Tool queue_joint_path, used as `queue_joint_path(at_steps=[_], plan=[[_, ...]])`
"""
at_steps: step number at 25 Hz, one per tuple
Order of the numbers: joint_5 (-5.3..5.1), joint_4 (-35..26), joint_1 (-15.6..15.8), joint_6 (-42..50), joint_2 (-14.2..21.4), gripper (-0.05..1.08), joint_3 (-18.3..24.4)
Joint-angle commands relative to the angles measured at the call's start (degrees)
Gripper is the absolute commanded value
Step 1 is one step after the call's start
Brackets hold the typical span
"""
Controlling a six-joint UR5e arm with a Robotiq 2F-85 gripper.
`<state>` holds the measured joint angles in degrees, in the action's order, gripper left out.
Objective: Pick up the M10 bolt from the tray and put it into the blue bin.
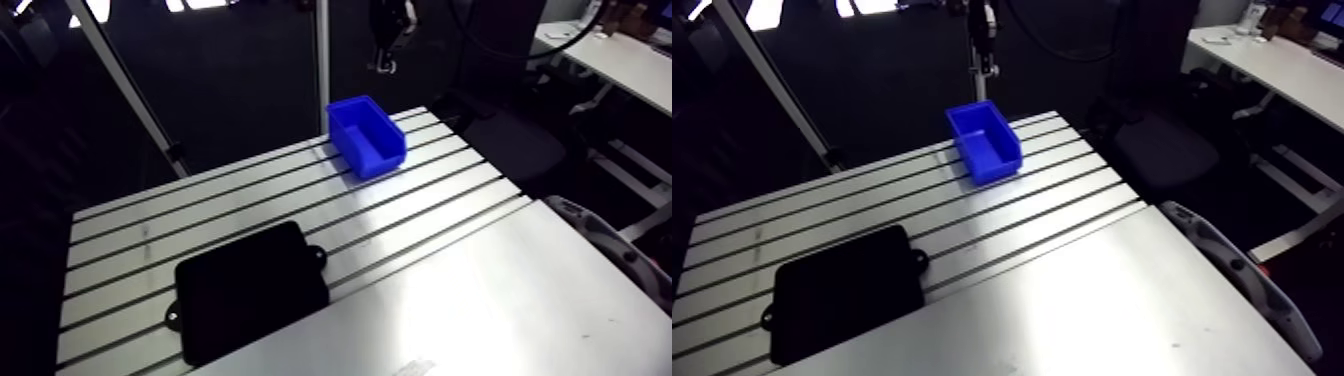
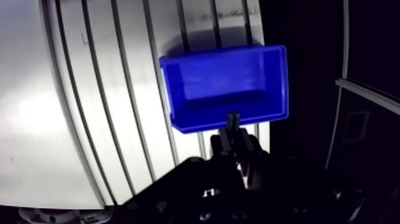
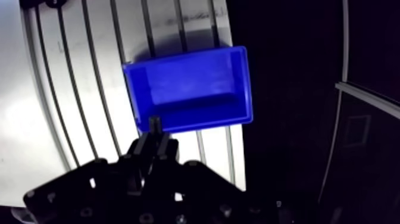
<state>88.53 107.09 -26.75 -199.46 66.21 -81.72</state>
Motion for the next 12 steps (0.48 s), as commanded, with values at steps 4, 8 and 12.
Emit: queue_joint_path(at_steps=[4,8,12], plan=[[0.81,5.8,1.0,-6.5,-2.2,1.04,-1.7],[2.48,7.2,1.5,-6.5,-3.9,1.04,-2.2],[3.18,8.7,2.0,-6.4,-5.0,1.04,-2.3]])
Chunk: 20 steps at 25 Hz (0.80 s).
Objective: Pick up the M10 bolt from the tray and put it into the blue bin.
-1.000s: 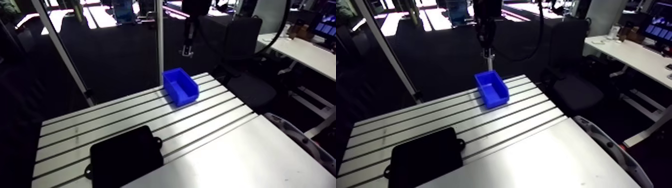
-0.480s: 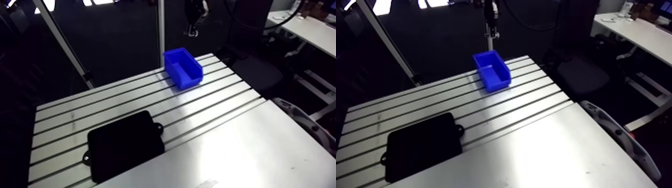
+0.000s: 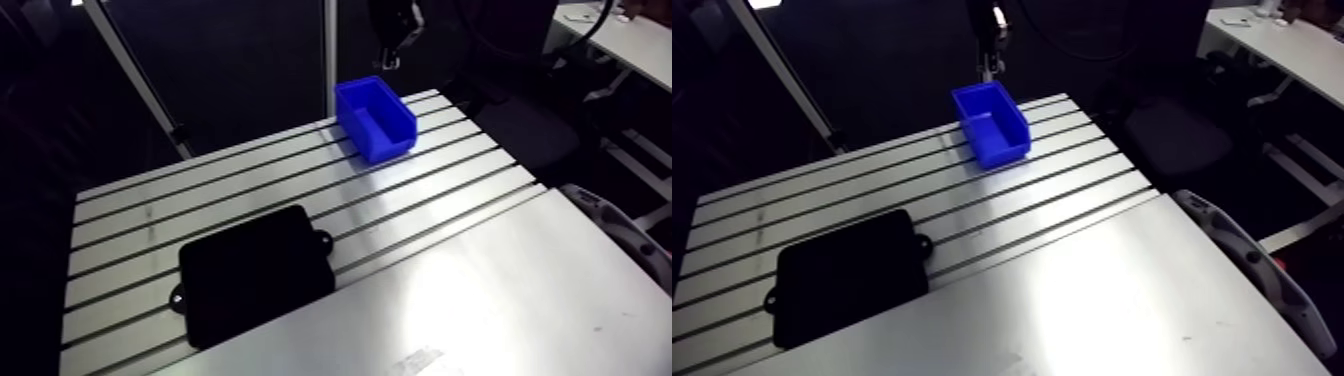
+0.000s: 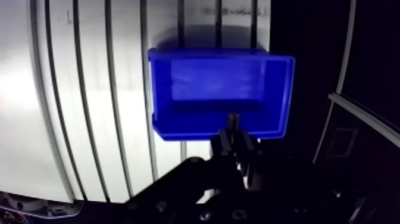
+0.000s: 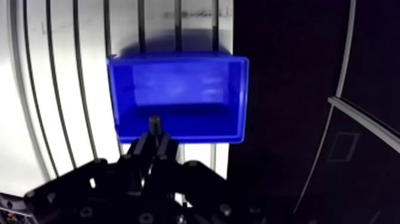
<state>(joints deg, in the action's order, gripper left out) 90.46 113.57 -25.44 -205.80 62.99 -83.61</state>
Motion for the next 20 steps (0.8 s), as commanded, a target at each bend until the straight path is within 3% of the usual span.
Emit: queue_joint_path(at_steps=[1,8,13,20], plan=[[1.25,2.4,0.7,0.0,-2.2,1.04,-0.8],[1.51,4.7,1.7,0.3,-4.0,1.04,-2.0],[3.01,6.3,1.9,0.2,-5.3,1.03,-3.4],[3.36,7.9,1.9,0.6,-6.9,1.03,-4.1]])
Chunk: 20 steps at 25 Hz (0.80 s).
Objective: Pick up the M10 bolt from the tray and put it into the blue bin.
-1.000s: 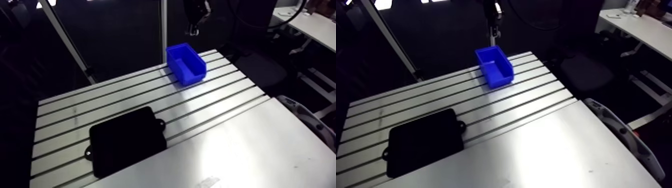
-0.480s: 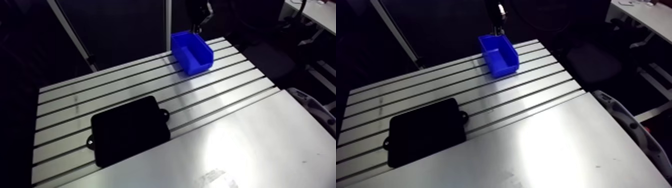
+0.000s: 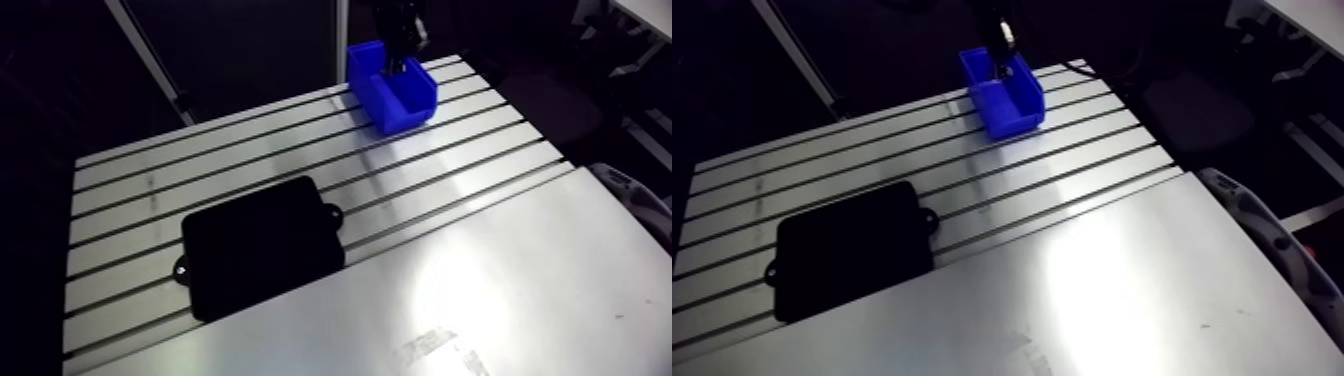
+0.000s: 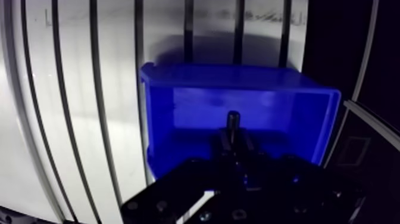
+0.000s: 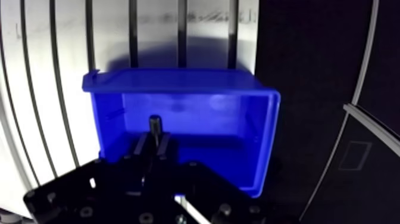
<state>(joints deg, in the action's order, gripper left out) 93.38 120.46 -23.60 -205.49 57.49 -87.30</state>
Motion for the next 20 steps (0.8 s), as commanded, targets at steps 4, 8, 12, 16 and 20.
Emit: queue_joint_path(at_steps=[4,8,12,16,20], plan=[[0.79,1.5,-0.1,0.5,-2.5,1.02,-0.5],[1.14,4.5,-0.1,0.5,-3.6,1.02,-0.6],[1.14,4.6,0.0,0.6,-4.4,1.02,-0.5],[1.14,4.6,-0.1,0.7,-5.2,1.01,-0.5],[1.14,4.7,-0.1,0.7,-5.1,0.98,-0.6]])
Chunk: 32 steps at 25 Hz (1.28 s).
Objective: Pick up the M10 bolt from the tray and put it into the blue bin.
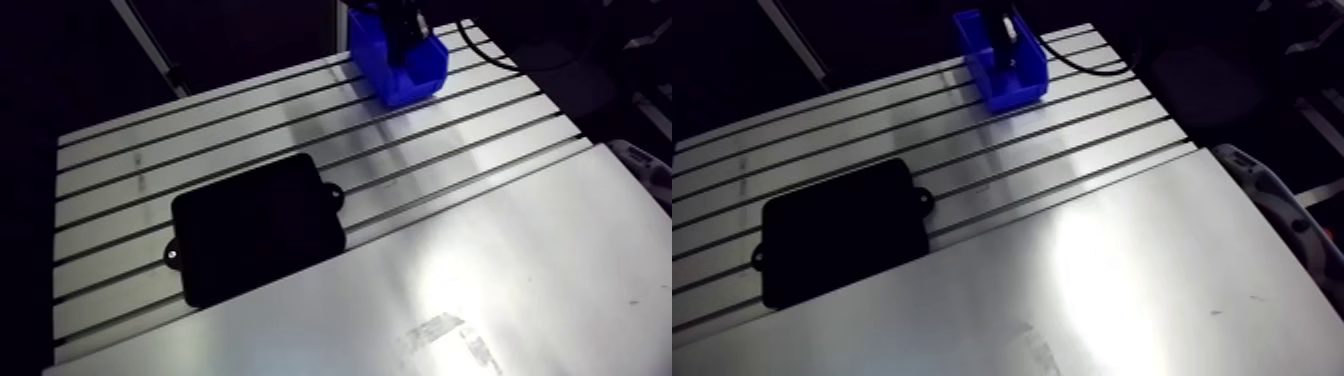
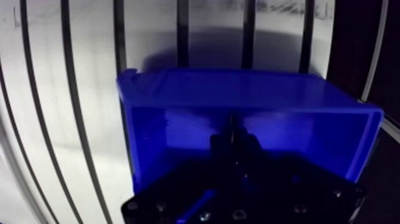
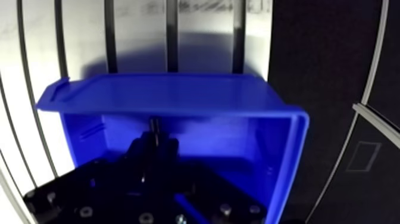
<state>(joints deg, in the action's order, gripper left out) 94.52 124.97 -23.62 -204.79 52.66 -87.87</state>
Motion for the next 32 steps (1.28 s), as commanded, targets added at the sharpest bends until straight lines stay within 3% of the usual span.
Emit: queue_joint_path(at_steps=[1,2,6,17,19,27,32], plan=[[0.09,0.5,0.1,-0.1,-0.2,0.97,-0.1],[0.18,0.5,0.1,-0.1,-0.3,0.91,-0.1],[0.80,0.9,0.1,0.2,-0.2,0.53,-0.1],[0.53,1.2,0.0,2.6,1.1,0.06,-0.3],[0.53,1.2,0.1,2.9,2.1,0.02,-0.2],[0.27,-0.9,0.3,3.9,6.9,0.02,0.8],[0.27,-7.1,0.9,4.8,10.8,0.02,3.5]])
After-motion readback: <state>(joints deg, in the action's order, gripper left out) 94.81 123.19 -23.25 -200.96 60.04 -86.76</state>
